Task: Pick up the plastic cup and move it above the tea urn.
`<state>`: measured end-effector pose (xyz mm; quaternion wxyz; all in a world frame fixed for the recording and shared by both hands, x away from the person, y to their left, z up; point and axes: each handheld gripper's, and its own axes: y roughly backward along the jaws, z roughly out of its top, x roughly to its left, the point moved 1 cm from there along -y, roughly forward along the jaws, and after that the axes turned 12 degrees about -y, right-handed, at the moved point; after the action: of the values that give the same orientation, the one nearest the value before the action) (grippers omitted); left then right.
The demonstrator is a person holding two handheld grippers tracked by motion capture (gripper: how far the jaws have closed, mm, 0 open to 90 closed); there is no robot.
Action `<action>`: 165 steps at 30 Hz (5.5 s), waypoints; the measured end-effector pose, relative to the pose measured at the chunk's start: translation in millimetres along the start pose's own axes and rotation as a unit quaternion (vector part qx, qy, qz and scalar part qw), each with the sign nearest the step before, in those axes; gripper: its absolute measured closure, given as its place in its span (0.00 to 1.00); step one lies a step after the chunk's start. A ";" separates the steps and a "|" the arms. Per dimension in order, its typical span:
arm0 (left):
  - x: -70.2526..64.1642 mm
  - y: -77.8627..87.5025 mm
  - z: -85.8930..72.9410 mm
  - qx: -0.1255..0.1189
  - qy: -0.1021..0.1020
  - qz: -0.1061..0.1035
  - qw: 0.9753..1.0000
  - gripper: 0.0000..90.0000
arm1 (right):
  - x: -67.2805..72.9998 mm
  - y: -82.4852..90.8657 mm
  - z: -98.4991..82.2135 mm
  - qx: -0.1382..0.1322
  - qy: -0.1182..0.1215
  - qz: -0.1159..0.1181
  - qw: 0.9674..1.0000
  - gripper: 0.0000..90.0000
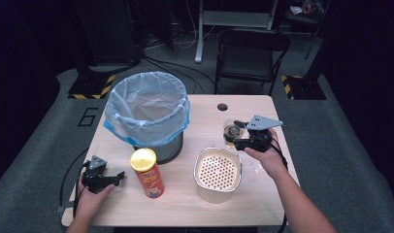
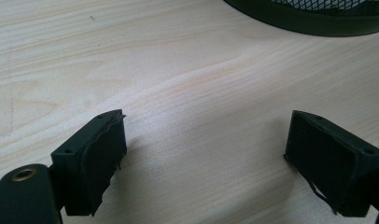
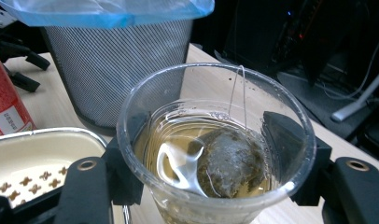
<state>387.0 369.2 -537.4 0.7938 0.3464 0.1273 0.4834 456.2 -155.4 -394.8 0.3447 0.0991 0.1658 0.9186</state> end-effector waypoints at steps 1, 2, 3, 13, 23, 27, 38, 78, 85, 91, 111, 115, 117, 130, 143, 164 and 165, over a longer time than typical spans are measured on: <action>-0.1 -0.1 0.0 0.000 0.000 0.000 1.000 0.13 | 1.1 -0.7 0.8 0.000 -0.003 0.002 1.000 0.38; -0.2 -0.1 0.0 -0.001 0.001 0.000 1.000 0.13 | 0.6 -2.1 1.8 -0.003 0.010 0.005 1.000 0.38; -0.5 -0.6 -0.1 -0.003 0.002 0.004 1.000 0.13 | 2.2 -3.4 2.2 -0.005 0.006 0.004 1.000 0.38; -0.3 -0.4 -0.1 -0.002 0.000 0.003 1.000 0.13 | 5.4 -6.9 0.4 0.000 0.041 0.008 0.999 0.39; -0.7 -0.9 -0.1 -0.005 0.002 0.004 1.000 0.13 | 8.9 -4.4 -0.4 -0.001 0.096 0.004 0.995 0.39; -0.7 -0.9 -0.1 -0.005 0.002 0.004 1.000 0.13 | 11.6 -2.3 0.4 -0.003 0.123 0.009 0.992 0.40; -0.5 -0.6 -0.2 -0.003 0.000 0.004 1.000 0.13 | 10.9 -10.5 -2.5 -0.013 0.175 0.042 0.984 0.39; -0.5 -0.6 -0.2 -0.003 0.000 0.004 1.000 0.13 | 87.4 -14.8 -33.7 0.033 0.628 -0.151 0.763 0.43; -0.6 -0.7 -0.2 -0.004 0.001 0.004 1.000 0.13 | 93.1 -16.7 -36.9 0.046 0.680 -0.167 0.713 0.43; -0.6 -0.7 -0.2 -0.004 0.001 0.004 1.000 0.13 | 93.6 -14.6 -34.9 0.038 0.681 -0.172 0.711 0.43; -0.5 -0.5 -0.2 -0.003 -0.001 0.004 1.000 0.13 | 100.0 -7.0 -30.1 0.034 0.705 -0.178 0.686 0.42; -0.6 -0.6 -0.2 -0.003 0.000 0.004 1.000 0.13 | 101.7 -5.4 -30.2 0.036 0.716 -0.183 0.672 0.42; -0.6 -0.6 -0.2 -0.003 0.000 0.004 1.000 0.13 | 103.1 -4.8 -30.4 0.038 0.728 -0.185 0.659 0.42; -0.5 -0.5 -0.2 -0.003 -0.001 0.004 1.000 0.13 | 104.3 -3.9 -30.4 0.039 0.737 -0.188 0.648 0.42; -0.7 -0.7 -0.2 -0.004 0.001 0.005 1.000 0.13 | 105.6 -3.8 -30.7 0.033 0.740 -0.192 0.644 0.42; -0.5 -0.5 -0.2 -0.003 0.000 0.004 1.000 0.13 | 108.3 -2.8 -31.3 0.012 0.745 -0.213 0.632 0.41; -0.6 -0.6 -0.2 -0.003 0.001 0.004 1.000 0.13 | 109.1 -3.2 -30.0 0.003 0.749 -0.215 0.626 0.41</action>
<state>387.0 368.6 -538.1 0.7929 0.3440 0.1247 0.4873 368.2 -87.4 -416.4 0.2886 -0.6607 0.3866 0.5751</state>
